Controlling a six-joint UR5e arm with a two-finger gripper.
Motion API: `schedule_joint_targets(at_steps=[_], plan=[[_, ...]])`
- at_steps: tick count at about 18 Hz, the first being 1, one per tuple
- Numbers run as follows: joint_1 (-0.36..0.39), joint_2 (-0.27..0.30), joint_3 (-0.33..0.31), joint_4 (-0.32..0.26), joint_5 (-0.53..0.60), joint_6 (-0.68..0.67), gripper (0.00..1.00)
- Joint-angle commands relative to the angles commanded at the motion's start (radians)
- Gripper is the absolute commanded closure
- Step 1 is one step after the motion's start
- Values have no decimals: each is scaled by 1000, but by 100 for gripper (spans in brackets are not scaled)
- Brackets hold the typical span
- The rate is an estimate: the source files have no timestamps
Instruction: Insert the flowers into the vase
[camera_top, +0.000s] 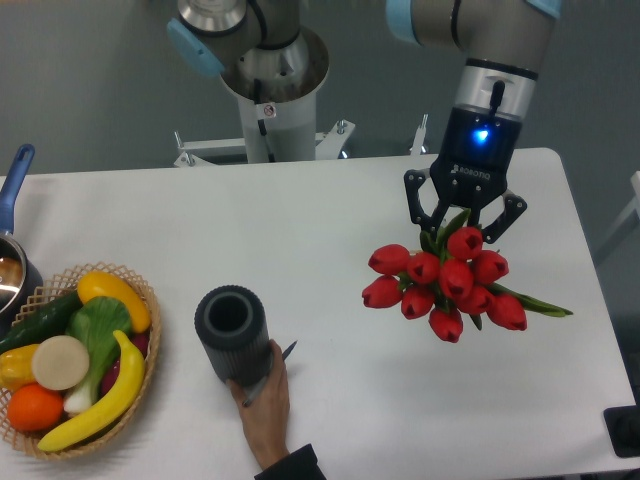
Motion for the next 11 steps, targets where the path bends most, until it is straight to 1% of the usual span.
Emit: schedule_joint_targets(at_steps=[2, 4, 7, 11], plan=[[0, 2, 0, 2, -57, 3, 61], [-17, 2, -2, 9, -97, 5, 61], [-75, -12, 6, 26, -137, 6, 61], [-142, -47, 11, 89, -189, 17, 61]])
